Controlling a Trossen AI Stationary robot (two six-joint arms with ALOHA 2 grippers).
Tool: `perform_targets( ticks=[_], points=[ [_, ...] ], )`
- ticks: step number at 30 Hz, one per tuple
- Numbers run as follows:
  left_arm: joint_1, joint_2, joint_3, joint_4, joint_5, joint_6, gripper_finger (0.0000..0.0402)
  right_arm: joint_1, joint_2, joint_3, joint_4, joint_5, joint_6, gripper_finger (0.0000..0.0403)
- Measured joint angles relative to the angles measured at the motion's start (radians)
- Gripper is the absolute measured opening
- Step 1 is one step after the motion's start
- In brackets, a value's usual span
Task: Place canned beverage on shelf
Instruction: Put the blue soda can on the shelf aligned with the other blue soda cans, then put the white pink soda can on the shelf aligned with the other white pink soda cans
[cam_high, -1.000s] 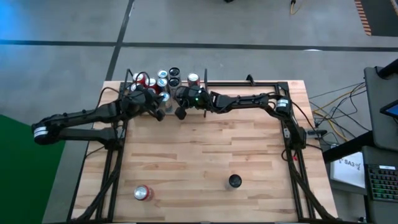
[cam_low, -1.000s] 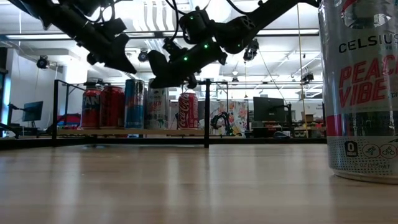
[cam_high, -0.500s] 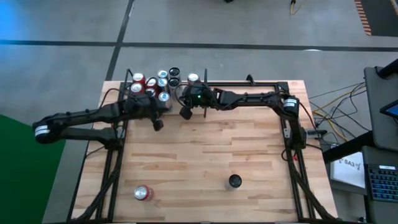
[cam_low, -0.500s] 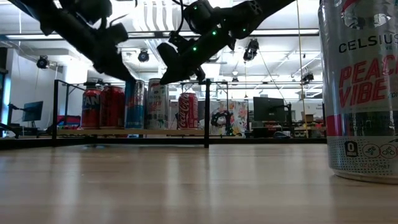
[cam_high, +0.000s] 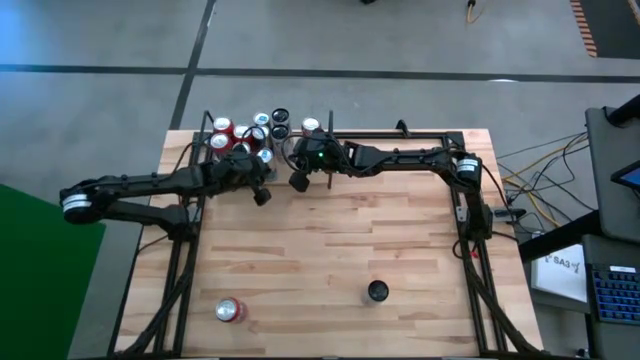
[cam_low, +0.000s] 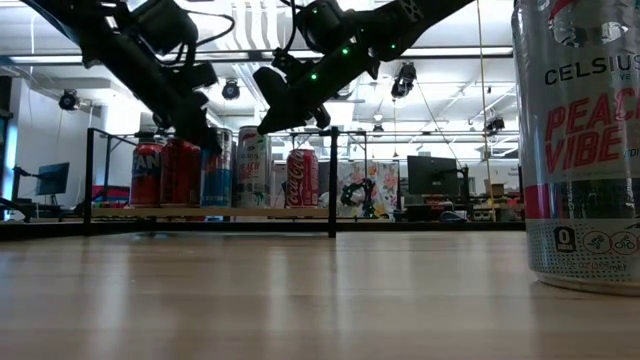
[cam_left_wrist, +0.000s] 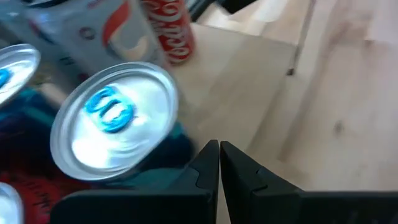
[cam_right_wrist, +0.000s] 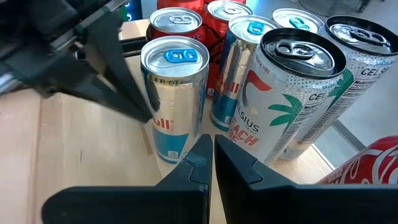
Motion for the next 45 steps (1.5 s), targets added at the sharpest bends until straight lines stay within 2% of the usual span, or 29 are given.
perform_targets(
  ticks=[8,16,19,24,28,33,41,45],
  points=[
    [0.000,-0.006,0.000,-0.013,-0.096,-0.022,0.0000,0.000,0.000,0.000,-0.007,0.000,-0.006,0.0009],
    [0.000,-0.023,0.000,-0.038,-0.097,-0.027,0.0000,0.000,0.000,0.000,-0.007,0.000,-0.008,0.0009],
    [-0.001,-0.045,0.000,-0.040,-0.064,-0.019,0.0000,0.000,0.000,0.000,-0.007,0.000,-0.008,0.0009],
    [-0.003,-0.119,0.017,-0.040,0.071,0.024,0.0000,0.000,0.000,0.000,-0.008,0.000,-0.008,0.0009],
    [0.001,-0.186,0.056,-0.037,0.066,0.077,0.0000,0.000,0.000,0.000,-0.007,0.000,-0.008,0.0009],
    [0.021,-0.204,0.110,-0.036,-0.037,0.148,0.0000,0.000,0.000,0.000,-0.007,0.000,-0.008,0.0009],
    [0.073,-0.130,0.132,-0.047,-0.035,0.236,0.0000,0.000,0.000,0.000,-0.006,0.000,-0.002,0.0009],
    [0.107,-0.101,0.132,-0.093,0.058,0.261,0.0000,0.000,0.000,0.000,-0.006,0.000,-0.001,0.0009]
  ],
)
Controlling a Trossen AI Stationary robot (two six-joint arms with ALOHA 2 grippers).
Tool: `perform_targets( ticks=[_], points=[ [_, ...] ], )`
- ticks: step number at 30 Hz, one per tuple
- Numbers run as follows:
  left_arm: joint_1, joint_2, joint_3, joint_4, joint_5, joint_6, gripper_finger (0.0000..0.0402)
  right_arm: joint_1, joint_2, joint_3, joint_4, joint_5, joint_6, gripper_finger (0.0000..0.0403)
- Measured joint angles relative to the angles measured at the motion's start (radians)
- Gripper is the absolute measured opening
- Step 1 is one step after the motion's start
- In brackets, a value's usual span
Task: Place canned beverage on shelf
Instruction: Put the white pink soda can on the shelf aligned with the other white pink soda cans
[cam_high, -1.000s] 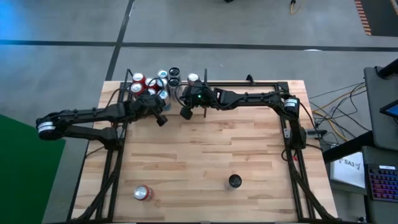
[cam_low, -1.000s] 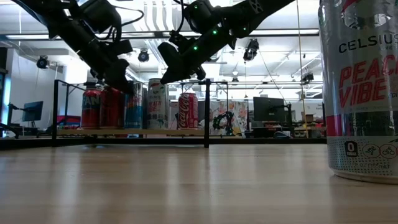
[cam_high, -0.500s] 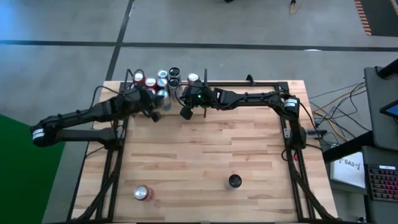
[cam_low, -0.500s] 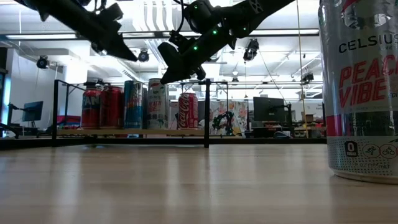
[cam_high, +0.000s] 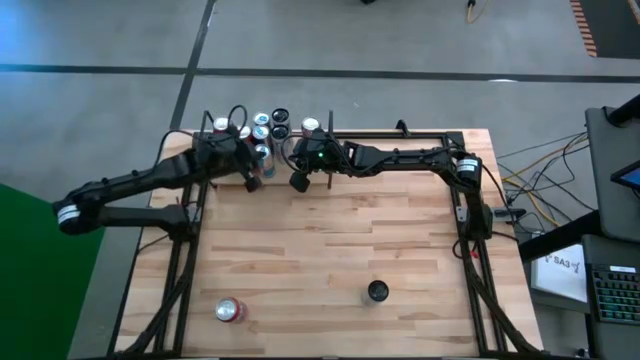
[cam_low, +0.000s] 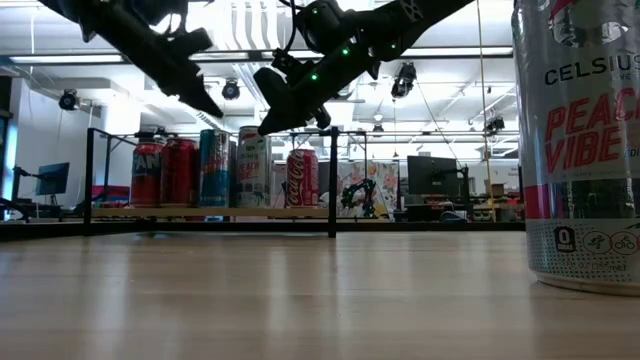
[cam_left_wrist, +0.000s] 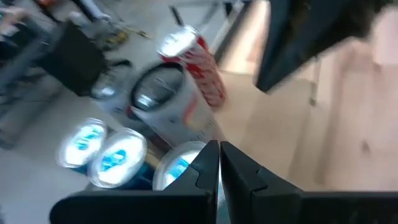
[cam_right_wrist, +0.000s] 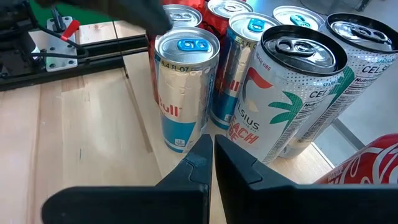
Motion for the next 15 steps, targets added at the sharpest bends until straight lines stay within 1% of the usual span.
perform_targets(
  ticks=[2,15],
  points=[
    [0.014,0.010,0.000,-0.024,0.038,0.007,0.0000,0.000,0.000,0.000,0.000,0.000,0.000,0.0009],
    [0.029,0.013,0.000,-0.047,0.036,0.007,0.0000,0.000,0.000,0.000,0.000,0.000,0.001,0.0009]
  ],
)
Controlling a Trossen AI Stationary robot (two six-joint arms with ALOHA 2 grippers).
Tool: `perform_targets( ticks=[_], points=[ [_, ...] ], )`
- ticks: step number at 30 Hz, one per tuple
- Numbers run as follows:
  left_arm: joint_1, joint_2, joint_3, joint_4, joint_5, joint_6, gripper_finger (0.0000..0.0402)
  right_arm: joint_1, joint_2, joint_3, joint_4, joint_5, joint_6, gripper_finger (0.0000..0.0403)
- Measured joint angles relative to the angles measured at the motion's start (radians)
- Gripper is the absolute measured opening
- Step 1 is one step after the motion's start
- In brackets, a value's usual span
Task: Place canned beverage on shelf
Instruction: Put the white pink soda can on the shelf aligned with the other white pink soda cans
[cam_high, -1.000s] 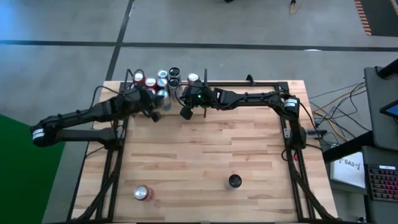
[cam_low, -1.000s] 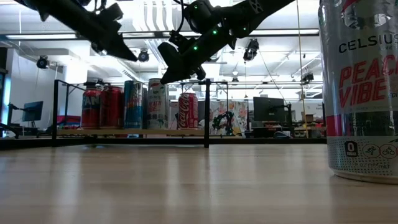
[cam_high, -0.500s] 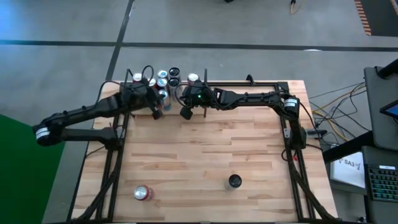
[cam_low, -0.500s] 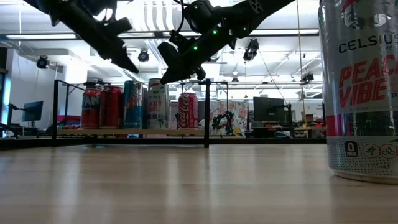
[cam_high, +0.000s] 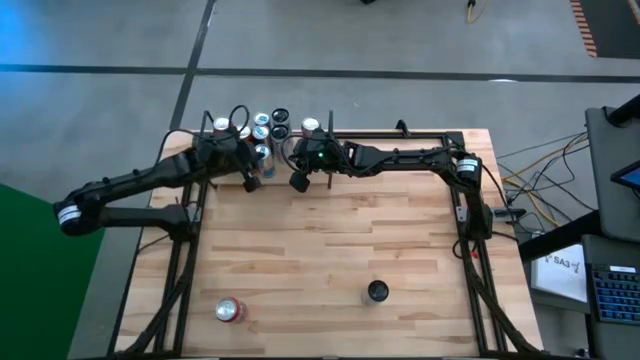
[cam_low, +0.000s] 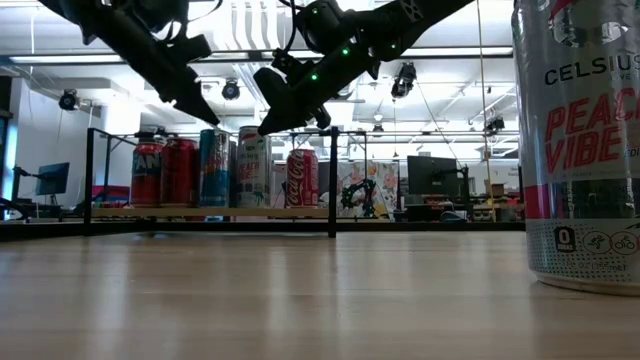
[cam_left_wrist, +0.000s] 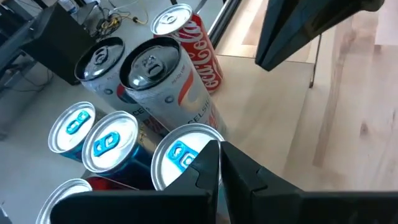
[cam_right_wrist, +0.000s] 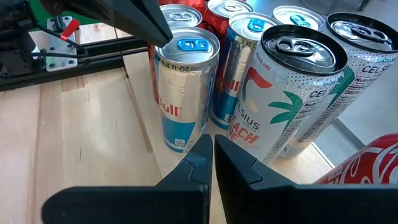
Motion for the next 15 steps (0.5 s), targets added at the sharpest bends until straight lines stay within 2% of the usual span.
perform_targets(
  ticks=[6,15],
  points=[
    [0.006,-0.024,0.040,0.013,-0.016,0.002,0.0000,0.000,0.000,0.000,0.000,0.000,0.000,0.0009],
    [0.065,0.007,0.211,-0.136,-0.015,-0.005,0.0000,0.000,-0.008,0.000,-0.009,0.000,-0.001,0.0009]
  ],
)
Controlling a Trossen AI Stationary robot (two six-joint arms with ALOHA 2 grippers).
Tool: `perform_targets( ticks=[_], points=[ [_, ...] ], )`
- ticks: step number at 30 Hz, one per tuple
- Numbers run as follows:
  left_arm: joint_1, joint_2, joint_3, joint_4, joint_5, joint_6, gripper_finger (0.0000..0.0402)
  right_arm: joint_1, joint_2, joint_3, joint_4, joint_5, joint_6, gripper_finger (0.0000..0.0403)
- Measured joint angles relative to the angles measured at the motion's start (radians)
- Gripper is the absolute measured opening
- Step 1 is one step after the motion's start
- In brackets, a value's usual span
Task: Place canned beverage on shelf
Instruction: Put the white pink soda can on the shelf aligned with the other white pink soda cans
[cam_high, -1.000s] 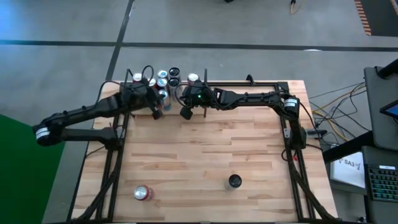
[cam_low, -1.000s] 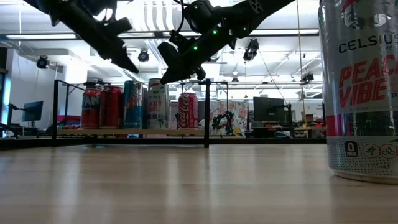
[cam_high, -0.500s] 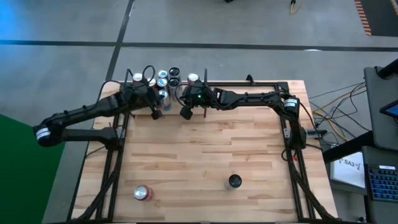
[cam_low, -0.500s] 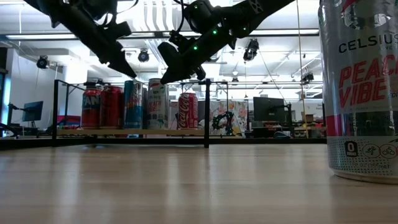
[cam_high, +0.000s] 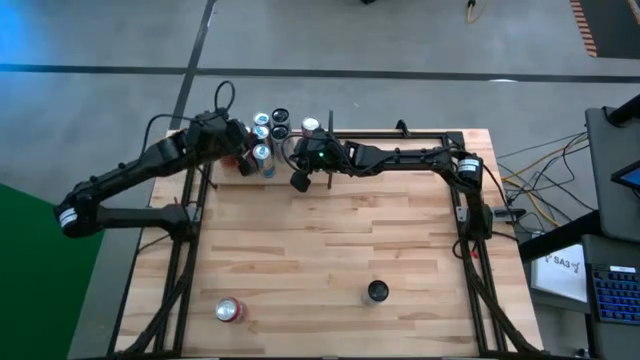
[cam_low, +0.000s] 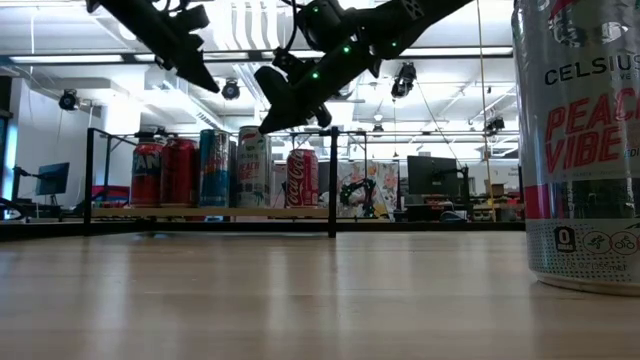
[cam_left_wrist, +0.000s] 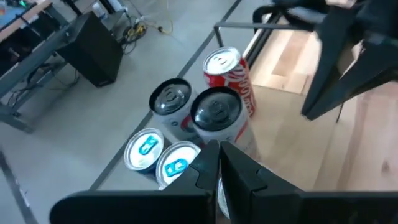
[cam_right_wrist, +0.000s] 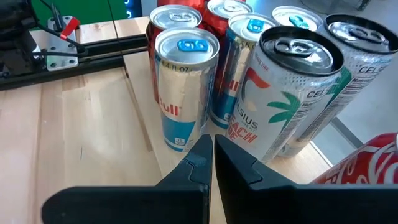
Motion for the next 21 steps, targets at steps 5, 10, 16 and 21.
perform_targets(
  ticks=[5,10,16,21],
  points=[
    [0.039,0.052,0.033,-0.048,0.026,0.040,0.0000,0.000,-0.031,0.000,-0.029,0.000,-0.007,0.0009],
    [0.087,0.105,0.033,-0.048,0.100,0.085,0.0000,0.003,-0.060,0.000,-0.070,0.000,-0.025,0.0009],
    [0.139,0.136,0.033,-0.045,0.133,0.097,0.0000,0.009,-0.086,0.000,-0.113,-0.001,-0.045,0.0009],
    [0.152,0.136,0.033,-0.037,0.149,0.103,0.0000,0.013,-0.110,0.000,-0.169,0.000,-0.057,0.0009]
  ],
)
